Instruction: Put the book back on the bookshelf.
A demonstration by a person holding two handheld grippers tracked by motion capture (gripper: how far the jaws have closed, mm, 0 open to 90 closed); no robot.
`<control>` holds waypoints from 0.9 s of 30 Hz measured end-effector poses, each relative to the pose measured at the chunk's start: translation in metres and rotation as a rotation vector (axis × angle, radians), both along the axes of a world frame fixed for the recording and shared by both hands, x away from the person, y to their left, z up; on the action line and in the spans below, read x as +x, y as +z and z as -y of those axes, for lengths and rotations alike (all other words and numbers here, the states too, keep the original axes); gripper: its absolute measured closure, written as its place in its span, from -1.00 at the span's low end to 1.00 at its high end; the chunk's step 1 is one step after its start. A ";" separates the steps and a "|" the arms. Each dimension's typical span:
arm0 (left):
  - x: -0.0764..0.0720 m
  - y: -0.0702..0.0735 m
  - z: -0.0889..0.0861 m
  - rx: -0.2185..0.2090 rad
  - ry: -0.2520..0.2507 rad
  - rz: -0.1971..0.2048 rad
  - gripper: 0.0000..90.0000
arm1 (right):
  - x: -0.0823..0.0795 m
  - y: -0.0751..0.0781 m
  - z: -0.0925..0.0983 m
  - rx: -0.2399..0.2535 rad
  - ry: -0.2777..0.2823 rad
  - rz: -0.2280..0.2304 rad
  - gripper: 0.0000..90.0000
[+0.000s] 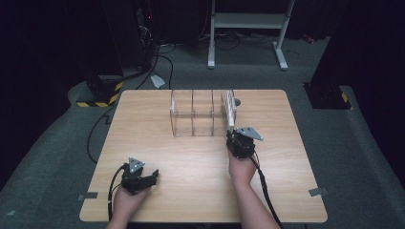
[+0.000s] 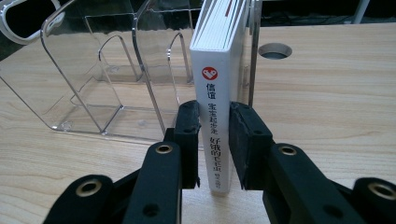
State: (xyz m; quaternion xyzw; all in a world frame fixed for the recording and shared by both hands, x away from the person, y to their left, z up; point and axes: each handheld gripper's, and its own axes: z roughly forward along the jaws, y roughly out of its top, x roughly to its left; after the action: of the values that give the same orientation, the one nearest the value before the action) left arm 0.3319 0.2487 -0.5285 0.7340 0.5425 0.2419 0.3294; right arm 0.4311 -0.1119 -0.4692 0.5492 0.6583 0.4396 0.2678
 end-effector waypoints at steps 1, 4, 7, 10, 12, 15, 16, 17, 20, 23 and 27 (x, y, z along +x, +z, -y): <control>0.000 0.000 0.000 0.000 0.000 0.000 -0.42 | 0.000 0.000 0.000 -0.002 0.000 -0.001 0.62; 0.000 0.000 0.000 0.000 0.000 0.000 -0.42 | 0.002 0.001 -0.002 -0.003 0.000 -0.003 0.62; 0.000 0.000 0.000 -0.001 0.001 0.001 -0.42 | 0.003 0.001 -0.003 -0.007 0.001 -0.001 0.62; 0.000 0.000 0.000 -0.001 0.002 0.001 -0.42 | 0.003 0.001 -0.004 -0.008 0.000 0.002 0.62; 0.000 0.000 0.000 0.000 0.001 0.001 -0.42 | 0.003 0.001 -0.004 -0.010 0.000 0.003 0.62; 0.000 0.000 0.000 0.000 0.001 0.001 -0.42 | 0.003 0.001 -0.005 -0.008 0.000 0.001 0.62; 0.000 0.000 0.000 0.000 0.000 0.000 -0.42 | 0.003 0.001 -0.005 -0.005 -0.001 0.000 0.62; 0.000 0.000 0.000 0.000 0.000 0.000 -0.42 | 0.003 0.001 -0.004 -0.005 -0.001 -0.001 0.62; 0.000 0.000 0.000 0.000 0.001 0.001 -0.42 | 0.004 0.001 -0.004 -0.006 -0.001 -0.001 0.62; 0.000 0.000 0.000 0.000 0.000 0.000 -0.42 | 0.004 0.001 -0.004 -0.008 0.000 0.000 0.62; 0.000 0.000 0.000 0.000 0.000 0.001 -0.42 | 0.004 0.001 -0.004 -0.009 -0.003 0.001 0.62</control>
State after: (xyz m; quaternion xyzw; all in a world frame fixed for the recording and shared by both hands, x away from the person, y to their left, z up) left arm 0.3319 0.2487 -0.5285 0.7338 0.5425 0.2422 0.3294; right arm 0.4351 -0.1081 -0.4682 0.5487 0.6593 0.4368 0.2711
